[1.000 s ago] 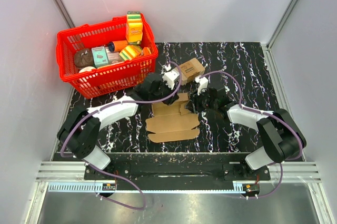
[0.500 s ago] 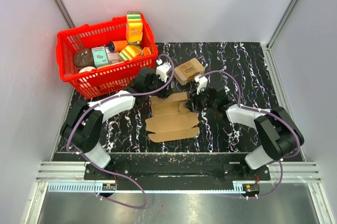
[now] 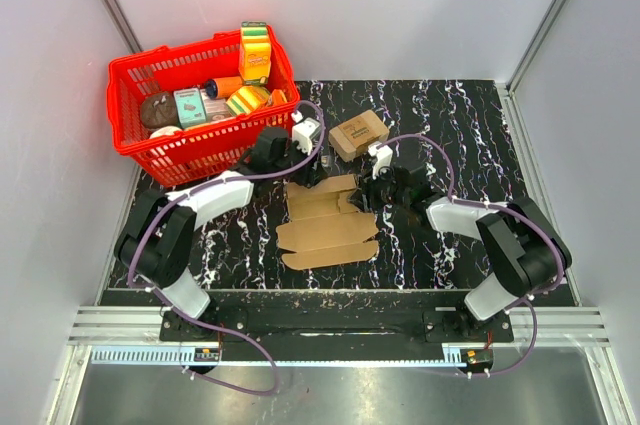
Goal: Fold the paper box
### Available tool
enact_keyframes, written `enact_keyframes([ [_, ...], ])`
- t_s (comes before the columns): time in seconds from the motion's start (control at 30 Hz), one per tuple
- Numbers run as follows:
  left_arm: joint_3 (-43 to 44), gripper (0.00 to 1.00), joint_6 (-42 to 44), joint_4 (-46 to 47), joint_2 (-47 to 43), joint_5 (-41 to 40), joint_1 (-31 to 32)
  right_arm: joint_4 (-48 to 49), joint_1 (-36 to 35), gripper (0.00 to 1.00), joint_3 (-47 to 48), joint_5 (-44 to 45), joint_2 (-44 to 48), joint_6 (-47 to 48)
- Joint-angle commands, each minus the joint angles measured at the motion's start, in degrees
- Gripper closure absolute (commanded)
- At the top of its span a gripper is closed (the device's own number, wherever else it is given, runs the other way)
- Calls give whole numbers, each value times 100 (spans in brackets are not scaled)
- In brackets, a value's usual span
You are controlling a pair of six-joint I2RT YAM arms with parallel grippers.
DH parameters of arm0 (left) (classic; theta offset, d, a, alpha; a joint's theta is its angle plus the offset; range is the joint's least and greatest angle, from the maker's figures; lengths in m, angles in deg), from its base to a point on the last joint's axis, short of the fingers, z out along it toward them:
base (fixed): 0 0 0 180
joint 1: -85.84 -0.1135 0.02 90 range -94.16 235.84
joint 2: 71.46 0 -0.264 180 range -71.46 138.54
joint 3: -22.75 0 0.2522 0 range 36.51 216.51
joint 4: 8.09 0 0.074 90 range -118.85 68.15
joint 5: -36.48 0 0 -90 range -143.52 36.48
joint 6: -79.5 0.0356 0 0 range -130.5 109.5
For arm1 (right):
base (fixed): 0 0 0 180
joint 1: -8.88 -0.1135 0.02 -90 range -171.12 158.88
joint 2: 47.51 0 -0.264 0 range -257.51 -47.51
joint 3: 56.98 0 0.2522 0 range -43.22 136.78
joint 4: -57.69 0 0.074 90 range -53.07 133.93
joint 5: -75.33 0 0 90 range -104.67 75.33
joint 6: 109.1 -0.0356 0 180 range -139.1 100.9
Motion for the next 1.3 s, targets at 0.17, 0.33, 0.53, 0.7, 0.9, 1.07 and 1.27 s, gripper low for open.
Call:
enact_keyframes([
  [0.17,-162,55,-203,572,110,487,-36,904,-60,49,-180,41,-176,-58],
  [0.33,-338,55,-239,704,75,531,-36,1344,-60,50,-330,68,-299,-155],
  [0.53,-391,55,-239,721,40,513,-36,1924,-60,50,-532,94,-440,-269],
  [0.7,-330,55,-204,730,31,434,-45,2100,-60,50,-576,129,-493,-278],
  [0.9,-128,54,-265,721,48,610,-142,2338,-60,50,-576,156,-572,-331],
  [1.07,-40,54,-248,686,145,724,-159,2513,-51,50,-576,112,-668,-349],
  [1.27,-40,54,-265,712,154,803,-229,2760,-60,50,-594,-11,-818,-419],
])
